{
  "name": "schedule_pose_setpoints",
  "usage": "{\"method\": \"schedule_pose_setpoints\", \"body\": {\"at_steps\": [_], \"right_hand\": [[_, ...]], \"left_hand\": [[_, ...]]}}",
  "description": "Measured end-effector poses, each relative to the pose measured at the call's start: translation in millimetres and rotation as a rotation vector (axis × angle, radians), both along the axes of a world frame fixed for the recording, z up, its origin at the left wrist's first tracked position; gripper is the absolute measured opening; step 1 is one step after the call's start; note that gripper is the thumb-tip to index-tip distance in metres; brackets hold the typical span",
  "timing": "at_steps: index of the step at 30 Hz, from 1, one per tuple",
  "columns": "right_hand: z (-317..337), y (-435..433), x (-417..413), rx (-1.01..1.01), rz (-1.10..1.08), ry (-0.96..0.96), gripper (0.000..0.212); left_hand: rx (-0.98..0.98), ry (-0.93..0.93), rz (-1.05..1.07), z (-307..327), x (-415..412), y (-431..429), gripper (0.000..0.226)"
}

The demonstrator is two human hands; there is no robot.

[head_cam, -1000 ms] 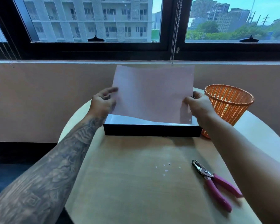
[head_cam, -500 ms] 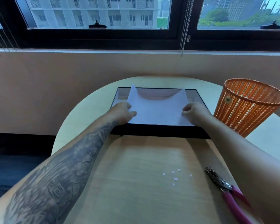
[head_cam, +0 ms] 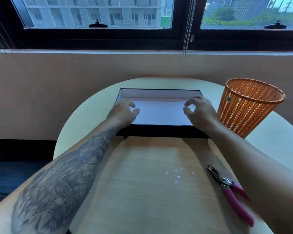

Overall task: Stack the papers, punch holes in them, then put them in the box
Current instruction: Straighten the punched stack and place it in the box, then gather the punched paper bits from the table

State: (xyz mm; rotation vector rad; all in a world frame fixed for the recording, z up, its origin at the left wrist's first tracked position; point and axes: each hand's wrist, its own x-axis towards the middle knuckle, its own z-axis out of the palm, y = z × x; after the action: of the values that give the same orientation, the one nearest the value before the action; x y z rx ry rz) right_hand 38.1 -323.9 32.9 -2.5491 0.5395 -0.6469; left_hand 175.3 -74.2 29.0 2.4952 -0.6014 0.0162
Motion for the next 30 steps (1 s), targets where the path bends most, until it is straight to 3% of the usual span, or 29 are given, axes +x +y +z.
{"method": "schedule_pose_setpoints", "body": {"at_steps": [4, 7, 11, 17, 23, 30], "right_hand": [[-2.0, 34.1, -46.8, 0.010, 0.198, -0.150, 0.015], [-13.2, 62.8, -86.3, 0.014, 0.282, -0.066, 0.017], [-41.4, 85.8, -126.6, -0.069, 0.277, 0.048, 0.029], [-67.2, 105.6, -166.2, -0.189, 0.218, 0.043, 0.018], [-67.2, 113.1, -184.2, -0.053, 0.171, -0.034, 0.031], [-67.7, 111.2, -189.3, -0.004, 0.088, -0.026, 0.021]], "left_hand": [[-0.256, -0.224, -0.129, 3.2, -39.8, 7.3, 0.030], [-0.336, -0.277, -0.238, -2.4, -85.2, 11.2, 0.029], [-0.254, -0.171, -0.366, -29.8, -135.8, 18.9, 0.025], [-0.129, -0.213, -0.367, -68.3, -187.7, 25.6, 0.016], [-0.094, -0.248, -0.461, -70.9, -206.0, 30.8, 0.025], [-0.165, -0.206, -0.405, -69.3, -208.7, 31.8, 0.022]]}}
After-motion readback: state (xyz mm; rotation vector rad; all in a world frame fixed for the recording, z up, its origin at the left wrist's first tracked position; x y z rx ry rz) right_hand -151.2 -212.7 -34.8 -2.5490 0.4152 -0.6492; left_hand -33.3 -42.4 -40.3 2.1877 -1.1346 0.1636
